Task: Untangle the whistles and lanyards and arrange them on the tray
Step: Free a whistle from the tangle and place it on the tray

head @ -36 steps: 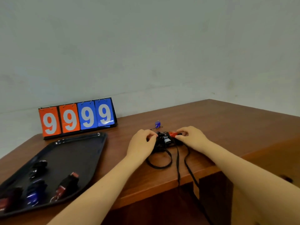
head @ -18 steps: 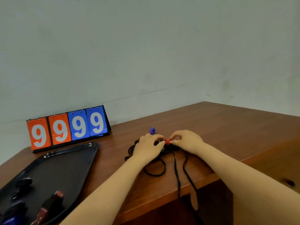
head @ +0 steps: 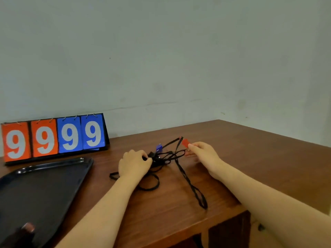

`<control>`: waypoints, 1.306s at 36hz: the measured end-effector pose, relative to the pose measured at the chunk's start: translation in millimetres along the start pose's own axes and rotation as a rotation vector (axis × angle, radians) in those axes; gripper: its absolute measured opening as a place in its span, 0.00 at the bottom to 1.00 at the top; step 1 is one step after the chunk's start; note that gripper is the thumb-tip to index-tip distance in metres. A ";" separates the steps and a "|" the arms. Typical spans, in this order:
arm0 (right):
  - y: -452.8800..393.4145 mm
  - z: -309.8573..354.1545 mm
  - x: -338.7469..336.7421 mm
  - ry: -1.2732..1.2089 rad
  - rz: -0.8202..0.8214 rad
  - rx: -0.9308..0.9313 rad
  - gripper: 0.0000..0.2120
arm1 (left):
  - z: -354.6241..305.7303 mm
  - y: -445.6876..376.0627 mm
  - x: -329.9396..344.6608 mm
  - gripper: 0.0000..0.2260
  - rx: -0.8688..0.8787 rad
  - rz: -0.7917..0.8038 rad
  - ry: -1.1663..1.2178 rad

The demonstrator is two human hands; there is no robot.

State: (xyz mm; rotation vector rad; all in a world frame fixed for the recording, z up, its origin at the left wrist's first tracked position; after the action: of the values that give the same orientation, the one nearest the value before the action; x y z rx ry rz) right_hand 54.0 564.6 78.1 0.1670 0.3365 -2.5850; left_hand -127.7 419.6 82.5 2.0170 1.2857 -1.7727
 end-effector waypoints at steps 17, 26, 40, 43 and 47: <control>-31.6 28.6 88.8 -0.215 -0.051 -0.099 0.09 | 40.3 -10.1 -21.2 0.12 -0.277 -0.188 0.389; -17.6 36.8 84.2 -0.029 0.053 -0.268 0.05 | 16.2 -11.7 -15.3 0.18 -0.125 -0.106 0.601; -31.4 49.5 56.1 -1.059 0.099 -0.090 0.12 | 18.5 -6.4 -27.1 0.13 -0.206 -0.028 0.126; -32.4 46.5 47.7 -1.122 0.043 -0.036 0.11 | 13.7 -3.8 -35.0 0.13 -0.141 -0.118 0.076; -33.4 43.2 52.3 -0.978 -0.002 -0.011 0.11 | 7.6 -6.6 -43.9 0.12 -0.019 -0.226 0.334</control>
State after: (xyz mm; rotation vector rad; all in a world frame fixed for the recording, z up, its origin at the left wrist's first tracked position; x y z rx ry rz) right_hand -10.2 555.4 116.9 -1.0560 -0.0220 -2.3271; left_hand -134.4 397.7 121.3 2.3088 1.6785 -1.5416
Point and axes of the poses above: each hand's wrist, its own y-axis away from the middle knuckle, its own x-axis out of the palm, z = x × y, the point moved 5 cm from there along -y, towards the middle knuckle, and after that the axes turned 3 degrees about -z, right-handed, at the moved point
